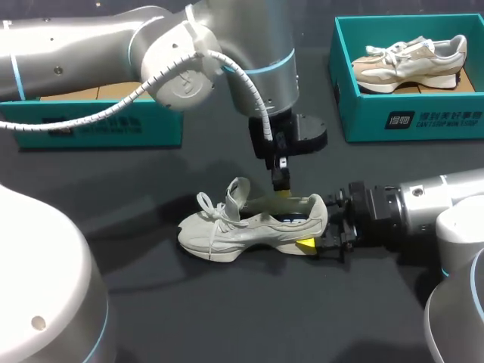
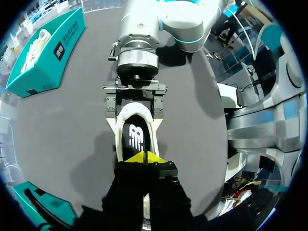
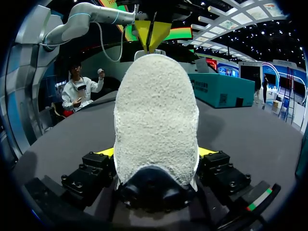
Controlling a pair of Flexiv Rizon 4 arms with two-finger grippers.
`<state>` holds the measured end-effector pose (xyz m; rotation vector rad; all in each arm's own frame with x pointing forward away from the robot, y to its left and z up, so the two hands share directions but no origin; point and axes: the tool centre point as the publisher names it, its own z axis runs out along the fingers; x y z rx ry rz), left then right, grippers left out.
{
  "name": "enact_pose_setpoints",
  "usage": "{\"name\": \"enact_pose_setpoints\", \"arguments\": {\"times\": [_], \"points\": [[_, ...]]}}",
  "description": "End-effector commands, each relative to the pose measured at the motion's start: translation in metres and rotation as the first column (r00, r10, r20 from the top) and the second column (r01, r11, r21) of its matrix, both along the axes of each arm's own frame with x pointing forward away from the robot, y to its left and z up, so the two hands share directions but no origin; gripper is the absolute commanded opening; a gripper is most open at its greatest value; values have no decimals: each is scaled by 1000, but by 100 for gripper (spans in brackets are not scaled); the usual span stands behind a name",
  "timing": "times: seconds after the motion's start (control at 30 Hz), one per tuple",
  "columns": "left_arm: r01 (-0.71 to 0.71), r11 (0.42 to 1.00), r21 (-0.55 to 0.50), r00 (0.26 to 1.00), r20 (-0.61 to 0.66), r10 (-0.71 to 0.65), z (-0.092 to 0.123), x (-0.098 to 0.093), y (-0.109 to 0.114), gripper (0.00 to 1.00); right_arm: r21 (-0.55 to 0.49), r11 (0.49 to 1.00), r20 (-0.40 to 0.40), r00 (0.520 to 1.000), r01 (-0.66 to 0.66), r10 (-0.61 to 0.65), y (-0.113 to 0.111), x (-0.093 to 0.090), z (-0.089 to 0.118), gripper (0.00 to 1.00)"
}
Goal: Take the shoe out of the shoebox, open the shoe tongue, remove and reinsert the insole, then place the shoe into the shoebox
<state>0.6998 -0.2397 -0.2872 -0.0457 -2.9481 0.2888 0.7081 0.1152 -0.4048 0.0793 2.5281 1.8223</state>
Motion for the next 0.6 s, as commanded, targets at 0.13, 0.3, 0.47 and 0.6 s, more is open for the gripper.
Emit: {"name": "enact_pose_setpoints", "arguments": {"times": [0.13, 0.3, 0.47, 0.6], "points": [[16, 1000, 2, 1000, 26, -16, -25, -6, -8, 0, -4, 1000, -1, 1000, 0, 0, 0, 0, 1, 0], [34, 999, 11, 999, 30, -35, -27, -7, -9, 0, -4, 1000, -1, 1000, 0, 0, 0, 0, 1, 0], [34, 999, 11, 999, 30, -35, -27, -7, -9, 0, -4, 1000, -1, 1000, 0, 0, 0, 0, 1, 0], [46, 999, 19, 998, 37, -46, -36, -5, -11, 0, -4, 1000, -1, 1000, 0, 0, 0, 0, 1, 0]]}}
